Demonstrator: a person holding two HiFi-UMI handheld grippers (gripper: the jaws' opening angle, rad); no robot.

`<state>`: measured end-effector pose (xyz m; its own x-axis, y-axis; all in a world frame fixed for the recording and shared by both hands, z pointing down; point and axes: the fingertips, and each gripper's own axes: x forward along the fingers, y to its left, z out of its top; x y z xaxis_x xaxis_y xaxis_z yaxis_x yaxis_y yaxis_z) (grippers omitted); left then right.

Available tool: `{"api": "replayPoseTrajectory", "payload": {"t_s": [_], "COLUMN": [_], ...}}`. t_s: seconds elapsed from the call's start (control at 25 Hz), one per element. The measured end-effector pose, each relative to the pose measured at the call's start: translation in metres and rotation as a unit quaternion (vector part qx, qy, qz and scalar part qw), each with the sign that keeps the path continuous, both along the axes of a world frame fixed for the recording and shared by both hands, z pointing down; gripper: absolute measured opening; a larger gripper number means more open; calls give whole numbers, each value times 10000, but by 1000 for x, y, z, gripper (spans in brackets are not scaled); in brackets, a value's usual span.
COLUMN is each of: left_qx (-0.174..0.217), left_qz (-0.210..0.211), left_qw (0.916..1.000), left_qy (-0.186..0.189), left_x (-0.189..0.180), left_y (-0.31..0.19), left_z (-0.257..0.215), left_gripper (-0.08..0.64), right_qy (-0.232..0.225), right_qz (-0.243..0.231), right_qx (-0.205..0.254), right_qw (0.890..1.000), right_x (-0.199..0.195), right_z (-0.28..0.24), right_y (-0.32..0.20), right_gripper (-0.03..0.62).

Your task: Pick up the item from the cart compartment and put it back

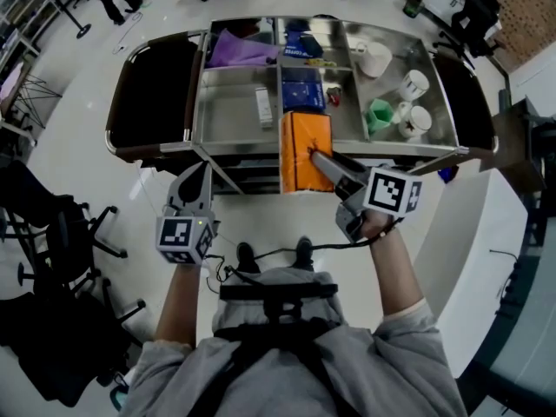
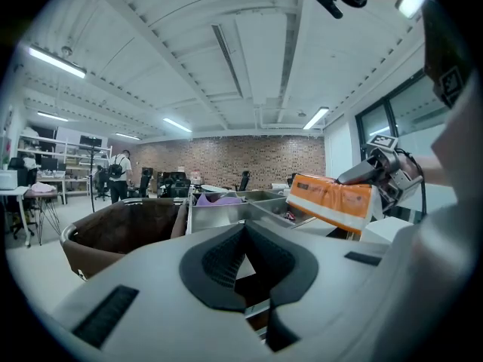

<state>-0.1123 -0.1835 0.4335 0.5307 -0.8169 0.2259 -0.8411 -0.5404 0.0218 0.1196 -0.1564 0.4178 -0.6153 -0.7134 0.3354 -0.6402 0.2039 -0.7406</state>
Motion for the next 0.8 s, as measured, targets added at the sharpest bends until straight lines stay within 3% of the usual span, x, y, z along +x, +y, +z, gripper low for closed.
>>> {"api": "replayPoseTrajectory", "payload": {"t_s": [0.44, 0.8], "left_qx": [113, 287], "left_qz": [-139, -259], "left_qw": [9998, 9990], "left_qy": [-65, -232], "left_x": [-10, -18], "left_y": [-27, -59], "left_z": [-16, -26], "left_gripper": [6, 6], "right_qy": [132, 618], "right_qz": [-390, -636], "right_qx": [110, -63], "right_qw": [9991, 9960], "right_x": [-55, -104], "right_z": [-22, -20], "right_y": [-79, -151], "right_gripper": [221, 221]}}
